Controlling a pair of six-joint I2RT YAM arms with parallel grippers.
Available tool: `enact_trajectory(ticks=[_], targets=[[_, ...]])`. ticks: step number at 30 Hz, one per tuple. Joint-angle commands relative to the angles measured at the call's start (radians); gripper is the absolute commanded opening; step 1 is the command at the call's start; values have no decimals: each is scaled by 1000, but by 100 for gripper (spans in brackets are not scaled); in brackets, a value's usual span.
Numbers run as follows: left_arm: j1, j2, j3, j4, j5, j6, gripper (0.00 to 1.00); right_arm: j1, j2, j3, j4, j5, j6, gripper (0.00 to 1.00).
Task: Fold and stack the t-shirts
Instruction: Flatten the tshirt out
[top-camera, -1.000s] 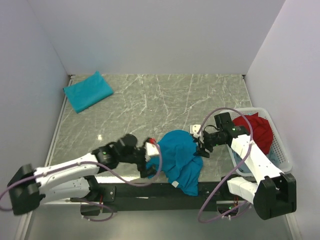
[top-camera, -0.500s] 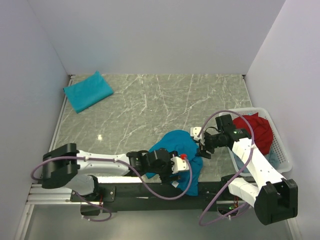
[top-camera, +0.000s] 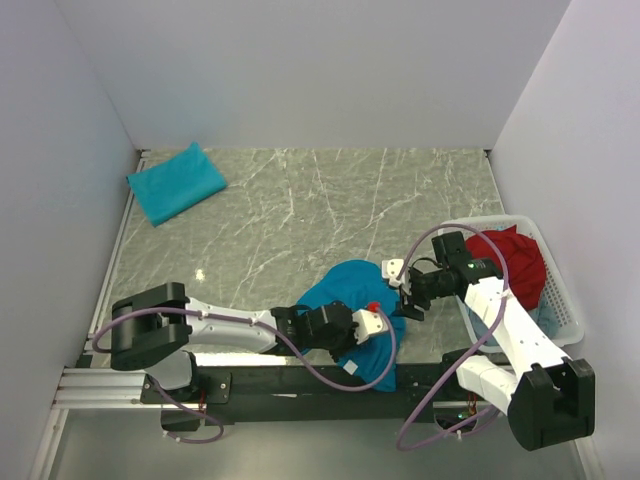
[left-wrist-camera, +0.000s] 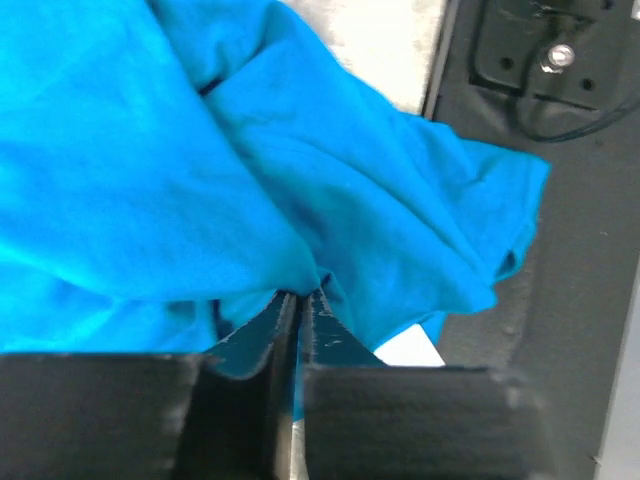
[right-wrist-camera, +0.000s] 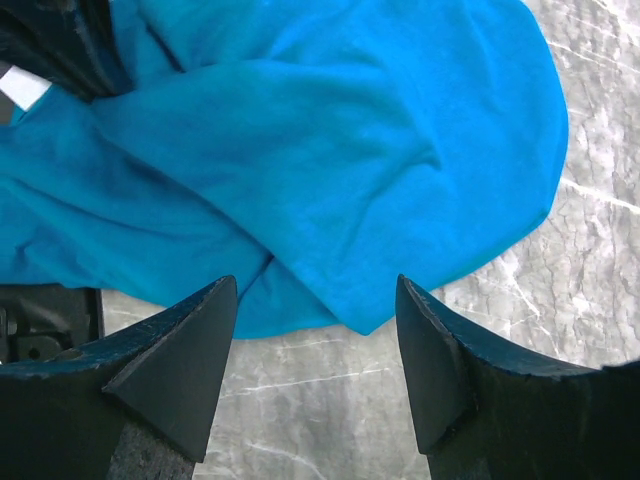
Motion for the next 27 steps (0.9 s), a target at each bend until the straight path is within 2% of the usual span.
enact_trajectory(ticks=[1,3,6,10,12,15,20,27], targets=[[4,-31,-32,96,-65,-58,2,-7,-14,-5,-36,-36,-47,71],[24,-78,-67,107,-84,-75,0,-6,-8,-5,-50,-41,-64,71],[110,-183,-119,113,-113,-144,0,-6,-2,-10,-64,-55,-90,71],[326,-321,-175,98,-38,-214,0,5,13,-22,-104,-81,-175,71],[387,-396,-189,82,3,-233,0,28,27,-25,-131,-91,-232,70],[467,-463,-182,44,31,-230,0,118,42,-26,-119,-78,-242,69],[552,-494,-143,-27,37,-204,0,379,68,-33,-26,-3,-142,68],[644,-531,-152,-54,48,-222,0,519,101,-69,-15,86,-116,64]])
